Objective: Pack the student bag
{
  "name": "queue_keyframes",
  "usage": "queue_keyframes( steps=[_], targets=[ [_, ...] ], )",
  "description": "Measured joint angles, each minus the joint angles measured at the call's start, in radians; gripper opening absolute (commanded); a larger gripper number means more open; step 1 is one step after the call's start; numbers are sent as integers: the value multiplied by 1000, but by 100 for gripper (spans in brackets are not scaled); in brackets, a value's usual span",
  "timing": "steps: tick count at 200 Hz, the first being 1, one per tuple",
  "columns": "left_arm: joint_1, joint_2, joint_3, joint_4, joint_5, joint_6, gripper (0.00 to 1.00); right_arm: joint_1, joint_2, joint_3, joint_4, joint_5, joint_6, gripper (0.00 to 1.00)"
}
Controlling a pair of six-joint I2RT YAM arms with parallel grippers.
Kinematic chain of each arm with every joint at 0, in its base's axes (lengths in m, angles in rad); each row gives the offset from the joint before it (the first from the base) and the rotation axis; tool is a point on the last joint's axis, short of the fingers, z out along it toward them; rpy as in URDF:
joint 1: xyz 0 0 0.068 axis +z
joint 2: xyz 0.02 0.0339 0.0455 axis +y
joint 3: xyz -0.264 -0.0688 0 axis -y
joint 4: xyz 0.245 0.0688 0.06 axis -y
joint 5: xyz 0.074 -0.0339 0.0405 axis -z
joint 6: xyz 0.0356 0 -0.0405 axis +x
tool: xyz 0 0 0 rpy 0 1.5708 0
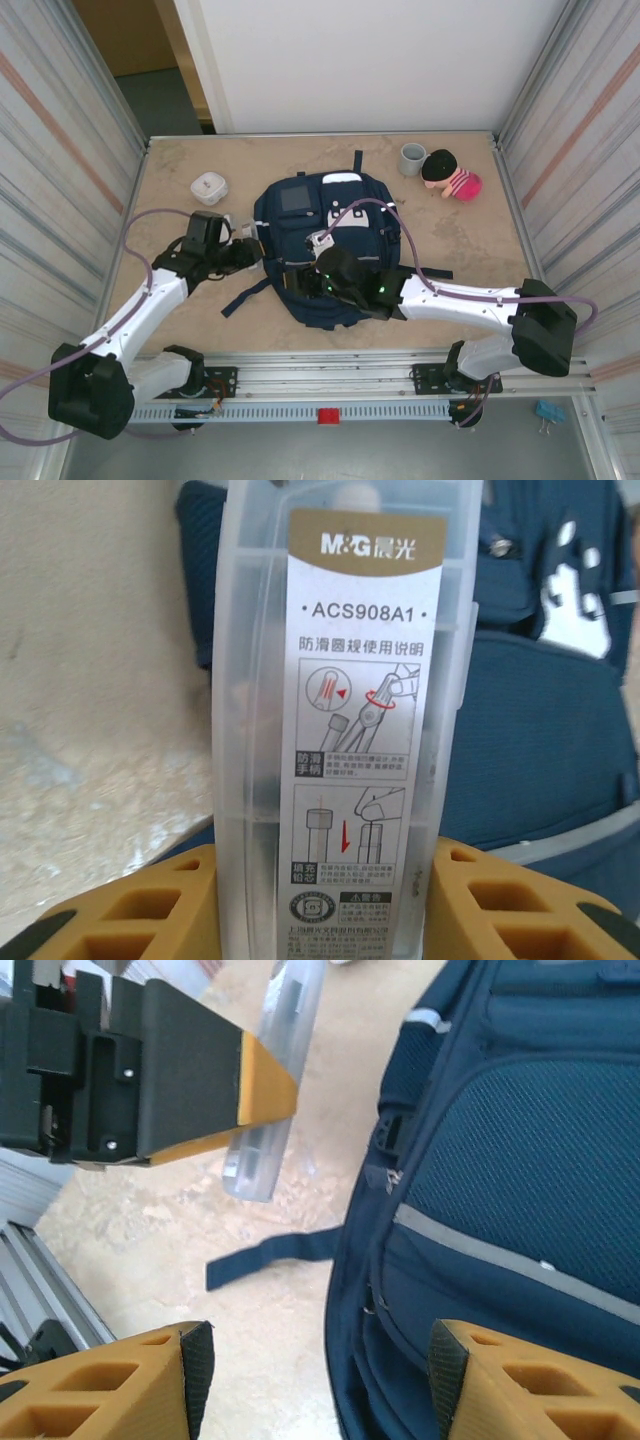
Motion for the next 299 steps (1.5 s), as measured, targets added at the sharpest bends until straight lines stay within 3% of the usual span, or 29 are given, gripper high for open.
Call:
queue_keyframes(
  steps=[60,122,223,253,280,299],
  targets=[
    [-13,-93,-16,100,101,-108,37,60,-70,-106,109,35,-29,62],
    [8,-164,-34,66,112,-150,40,43,-102,-37,48,28,-97,65],
    [8,-122,-59,239,226,-401,41,-49,161,140,89,-115,-152,63],
    [7,-136,-95,277,237,-454,42,-72,206,140,156,-146,-143,56],
    [6,-143,-138,299,246,-499,43,-84,237,140,227,-177,-129,37],
    [4,-152,-158,317,241,-520,46,-91,252,138,261,-193,-114,31]
  ],
)
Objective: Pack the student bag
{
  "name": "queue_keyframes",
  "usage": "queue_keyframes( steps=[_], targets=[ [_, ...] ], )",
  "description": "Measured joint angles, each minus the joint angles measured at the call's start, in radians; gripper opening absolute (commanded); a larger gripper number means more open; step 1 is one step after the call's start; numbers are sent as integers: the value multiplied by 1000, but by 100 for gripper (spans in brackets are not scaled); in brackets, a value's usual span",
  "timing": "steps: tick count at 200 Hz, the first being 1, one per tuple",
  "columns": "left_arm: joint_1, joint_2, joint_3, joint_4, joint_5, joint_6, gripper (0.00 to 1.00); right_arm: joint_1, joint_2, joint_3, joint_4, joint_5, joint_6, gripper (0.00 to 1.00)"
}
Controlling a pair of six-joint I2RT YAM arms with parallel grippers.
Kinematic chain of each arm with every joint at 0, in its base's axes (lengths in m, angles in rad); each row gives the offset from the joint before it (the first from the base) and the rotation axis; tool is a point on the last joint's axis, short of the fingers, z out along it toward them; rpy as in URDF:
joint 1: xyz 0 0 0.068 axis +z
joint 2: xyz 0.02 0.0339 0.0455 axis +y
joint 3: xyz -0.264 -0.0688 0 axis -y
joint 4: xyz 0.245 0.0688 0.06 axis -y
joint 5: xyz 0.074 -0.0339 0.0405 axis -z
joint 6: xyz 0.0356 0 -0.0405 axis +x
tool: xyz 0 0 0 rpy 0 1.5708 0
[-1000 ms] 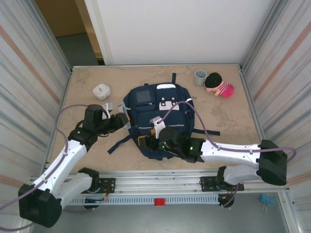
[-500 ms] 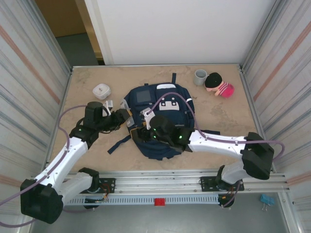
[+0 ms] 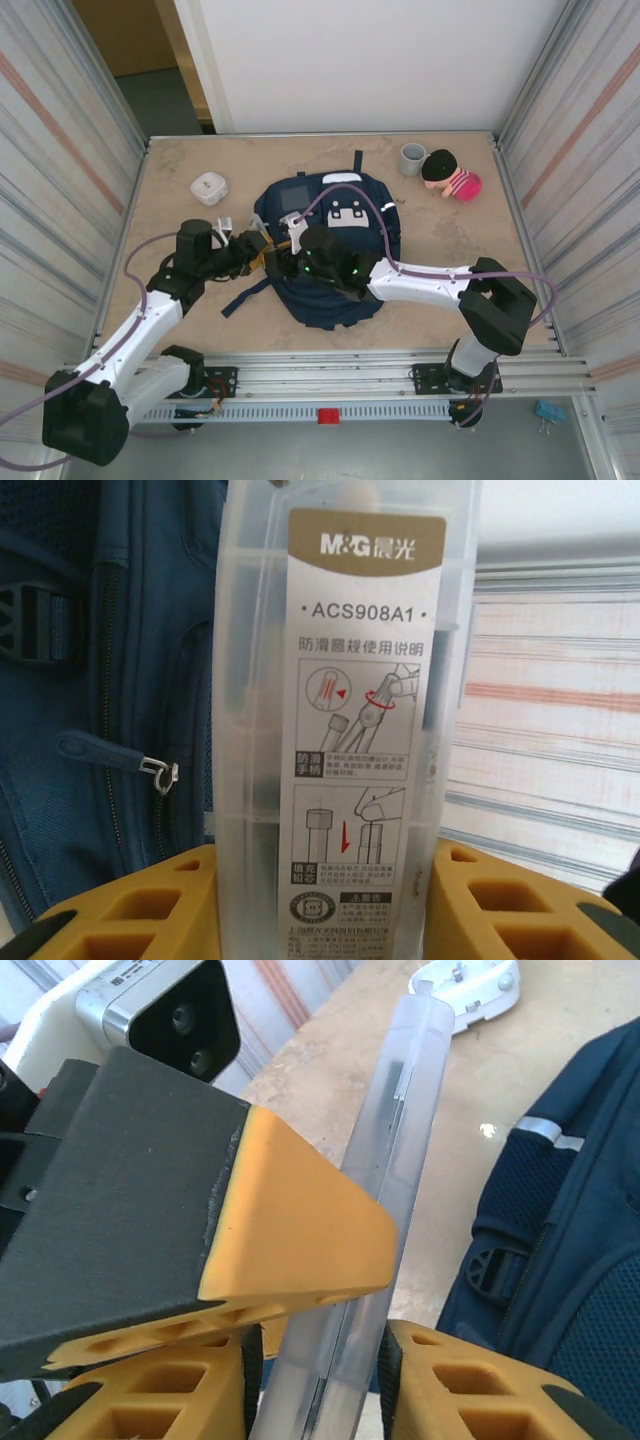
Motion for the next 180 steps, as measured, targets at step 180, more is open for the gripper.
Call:
queue_keyframes(
  steps=[180],
  targets=[
    [-16,77,74,48,40,8,82,17,-182,-195,64,96,26,11]
  ],
)
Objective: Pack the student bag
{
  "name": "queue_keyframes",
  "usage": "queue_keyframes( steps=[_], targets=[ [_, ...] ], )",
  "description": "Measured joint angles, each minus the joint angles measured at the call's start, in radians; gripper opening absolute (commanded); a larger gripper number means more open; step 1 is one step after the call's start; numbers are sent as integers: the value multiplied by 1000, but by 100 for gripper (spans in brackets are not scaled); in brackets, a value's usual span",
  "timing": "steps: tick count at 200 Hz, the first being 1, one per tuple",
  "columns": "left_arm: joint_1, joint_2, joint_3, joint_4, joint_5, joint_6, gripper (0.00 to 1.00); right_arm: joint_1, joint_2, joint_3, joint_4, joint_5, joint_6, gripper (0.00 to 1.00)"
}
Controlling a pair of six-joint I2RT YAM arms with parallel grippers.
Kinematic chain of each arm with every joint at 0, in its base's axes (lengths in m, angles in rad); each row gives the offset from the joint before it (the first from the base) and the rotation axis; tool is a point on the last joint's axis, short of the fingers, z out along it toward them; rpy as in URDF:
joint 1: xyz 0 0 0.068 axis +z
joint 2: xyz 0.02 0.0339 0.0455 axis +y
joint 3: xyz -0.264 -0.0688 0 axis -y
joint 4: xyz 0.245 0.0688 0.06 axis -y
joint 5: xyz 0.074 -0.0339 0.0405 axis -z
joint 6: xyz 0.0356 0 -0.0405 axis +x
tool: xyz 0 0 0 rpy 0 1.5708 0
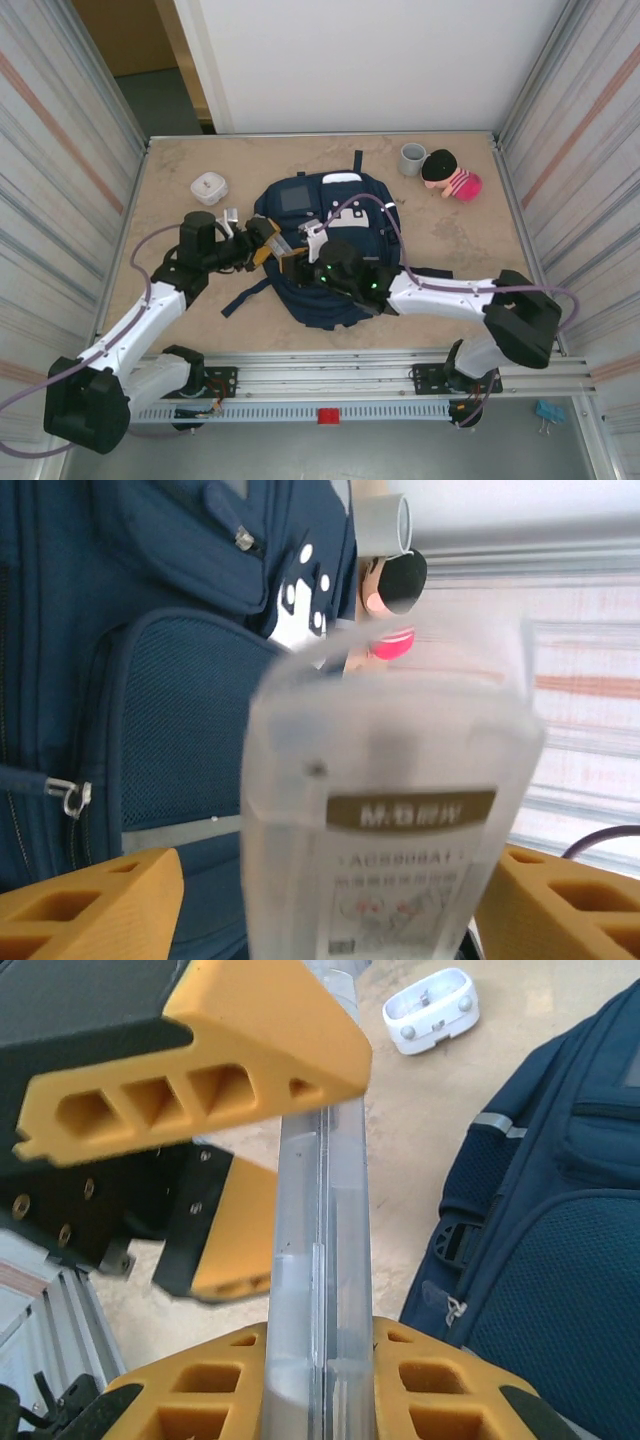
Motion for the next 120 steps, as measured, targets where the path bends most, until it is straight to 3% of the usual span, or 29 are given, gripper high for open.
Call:
queue_keyframes(
  steps=[27,58,84,120],
  targets=[
    [-46,8,110,-114,-88,158,83,-17,-144,-59,-81,43,4,10],
    [-233,36,214,-203,-304,431,77,-122,-387,-156,-218,42,43,11],
    [-416,89,222,-204,-417,725,73,-203,-669,-252,-381,45,104,12],
    [-551,231,223,-199,-456,1105,76,-211,-1145,-385,-610,77,183,10]
  ],
)
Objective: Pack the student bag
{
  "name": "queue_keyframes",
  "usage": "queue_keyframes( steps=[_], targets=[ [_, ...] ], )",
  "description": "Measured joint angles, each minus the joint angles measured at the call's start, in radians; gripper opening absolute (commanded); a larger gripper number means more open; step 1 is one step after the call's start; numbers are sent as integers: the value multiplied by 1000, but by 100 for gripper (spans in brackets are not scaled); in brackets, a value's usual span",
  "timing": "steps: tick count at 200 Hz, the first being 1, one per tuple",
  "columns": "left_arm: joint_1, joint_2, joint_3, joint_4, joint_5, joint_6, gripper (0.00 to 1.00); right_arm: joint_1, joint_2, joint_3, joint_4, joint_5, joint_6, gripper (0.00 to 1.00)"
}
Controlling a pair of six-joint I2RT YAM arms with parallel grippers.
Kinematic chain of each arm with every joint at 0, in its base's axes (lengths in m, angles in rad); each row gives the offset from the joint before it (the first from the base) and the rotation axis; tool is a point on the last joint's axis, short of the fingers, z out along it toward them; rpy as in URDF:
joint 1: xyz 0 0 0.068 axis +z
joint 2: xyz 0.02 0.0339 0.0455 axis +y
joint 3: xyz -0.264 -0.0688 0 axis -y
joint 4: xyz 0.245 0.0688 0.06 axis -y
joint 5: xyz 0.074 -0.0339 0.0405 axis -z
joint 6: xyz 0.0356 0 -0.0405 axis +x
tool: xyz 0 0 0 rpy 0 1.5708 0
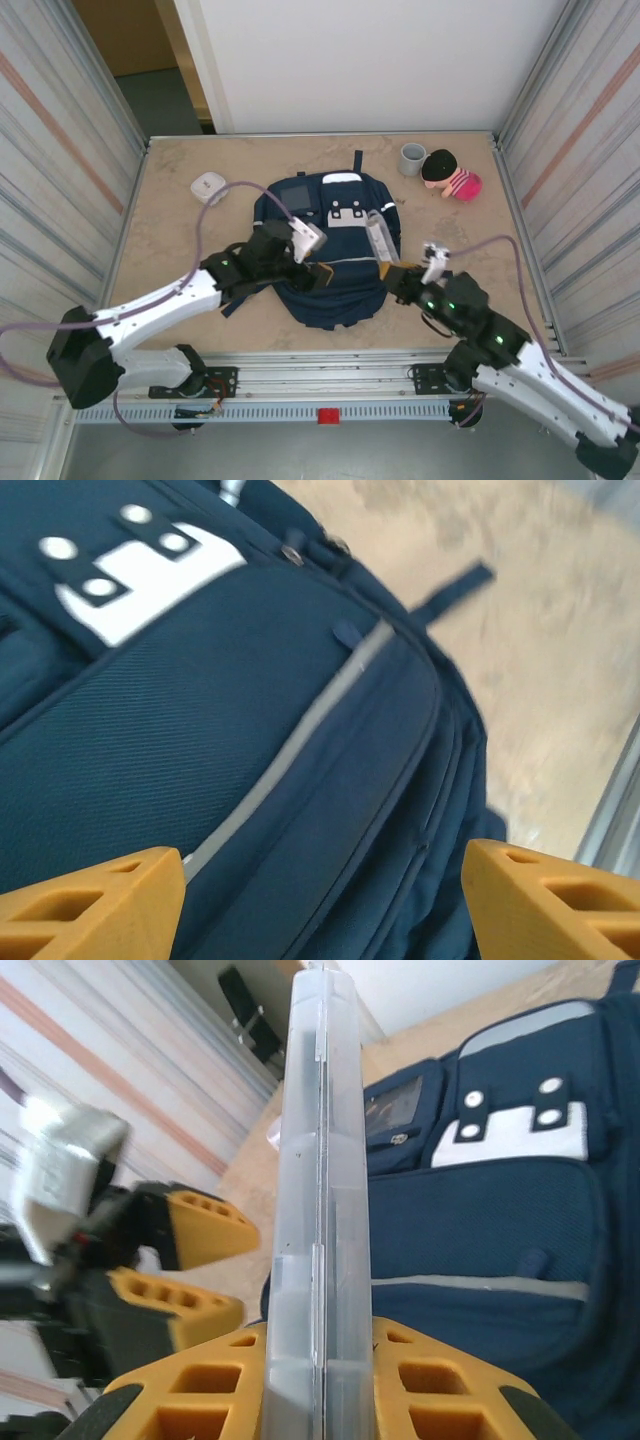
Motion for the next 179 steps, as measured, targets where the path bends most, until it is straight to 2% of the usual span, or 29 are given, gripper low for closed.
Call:
queue_keyframes(
  steps=[16,30,59,71,96,125,153,165,179],
  targets=[
    [-35,82,12,-1,-18,134,77,-1,-193,-15,-119,29,26,7],
    [-46,151,29,-2,-39,218,78,-2,-247,0,-198,47,40,7],
    [-46,243,67,1,-128,311,78,-2,-56,53,-274,44,49,10],
    [-46,260,78,18,-175,327,75,-2,43,61,-275,39,47,10],
    [-46,279,97,44,-241,340,58,-8,162,64,-276,26,38,12],
    [-39,283,122,64,-272,342,37,-35,163,66,-274,-9,33,12],
    [-10,283,132,85,-264,315,6,-83,132,73,-268,-71,34,13],
    [1,283,139,88,-263,288,0,-101,132,73,-255,-122,33,14],
    [12,283,156,77,-255,253,0,-114,149,77,-240,-202,30,14]
  ],
)
